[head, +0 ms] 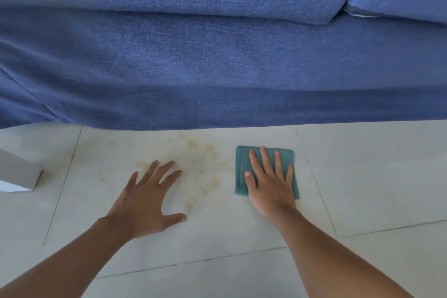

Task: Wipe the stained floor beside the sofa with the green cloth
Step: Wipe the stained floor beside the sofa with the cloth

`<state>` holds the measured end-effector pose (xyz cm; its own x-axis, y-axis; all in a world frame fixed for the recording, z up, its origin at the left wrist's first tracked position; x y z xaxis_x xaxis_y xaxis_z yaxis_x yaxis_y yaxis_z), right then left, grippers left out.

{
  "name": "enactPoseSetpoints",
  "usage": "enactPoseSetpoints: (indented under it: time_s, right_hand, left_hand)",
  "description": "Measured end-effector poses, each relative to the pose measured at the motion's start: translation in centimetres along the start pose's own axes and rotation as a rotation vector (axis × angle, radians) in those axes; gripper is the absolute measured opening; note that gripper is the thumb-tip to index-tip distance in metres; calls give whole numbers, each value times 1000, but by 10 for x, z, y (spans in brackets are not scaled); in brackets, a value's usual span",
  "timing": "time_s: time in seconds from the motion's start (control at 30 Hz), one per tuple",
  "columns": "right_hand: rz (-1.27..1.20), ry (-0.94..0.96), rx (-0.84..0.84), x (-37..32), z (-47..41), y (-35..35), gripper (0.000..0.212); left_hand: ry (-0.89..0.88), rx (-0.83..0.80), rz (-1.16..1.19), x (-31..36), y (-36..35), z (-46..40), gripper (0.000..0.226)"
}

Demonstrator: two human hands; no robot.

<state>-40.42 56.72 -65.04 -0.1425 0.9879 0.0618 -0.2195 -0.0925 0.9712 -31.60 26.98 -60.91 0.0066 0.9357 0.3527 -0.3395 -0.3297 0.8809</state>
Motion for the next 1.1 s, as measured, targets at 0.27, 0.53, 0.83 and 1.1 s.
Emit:
enactPoseSetpoints:
  time_s: [0.27, 0.53, 0.83, 1.1]
  right_hand:
    - [-31, -247, -108, 43, -55, 22, 63]
    - [42, 131, -23, -21, -45, 14, 64]
    - [-21, -47, -83, -70, -95, 39, 61]
    - [70, 148, -53, -79, -71, 26, 62]
  left_hand:
    - [50, 141, 78, -35, 6, 26, 90]
    - [25, 251, 4, -71, -10, 54, 83]
    - [143, 274, 97, -82, -18, 63, 86]
    - [118, 320, 131, -88, -21, 62, 84]
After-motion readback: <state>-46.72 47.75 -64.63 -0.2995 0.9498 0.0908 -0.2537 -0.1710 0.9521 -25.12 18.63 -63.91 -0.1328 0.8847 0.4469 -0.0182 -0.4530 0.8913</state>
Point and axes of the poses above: each hand's wrist, its own z-axis away from the middle knuckle, its own y-axis out of the back of the hand, x = y × z, the point moved 1 cm from there along -z, towards the middle knuckle, and after that the axes turned 13 degrees about z, right-handed, at the moved point
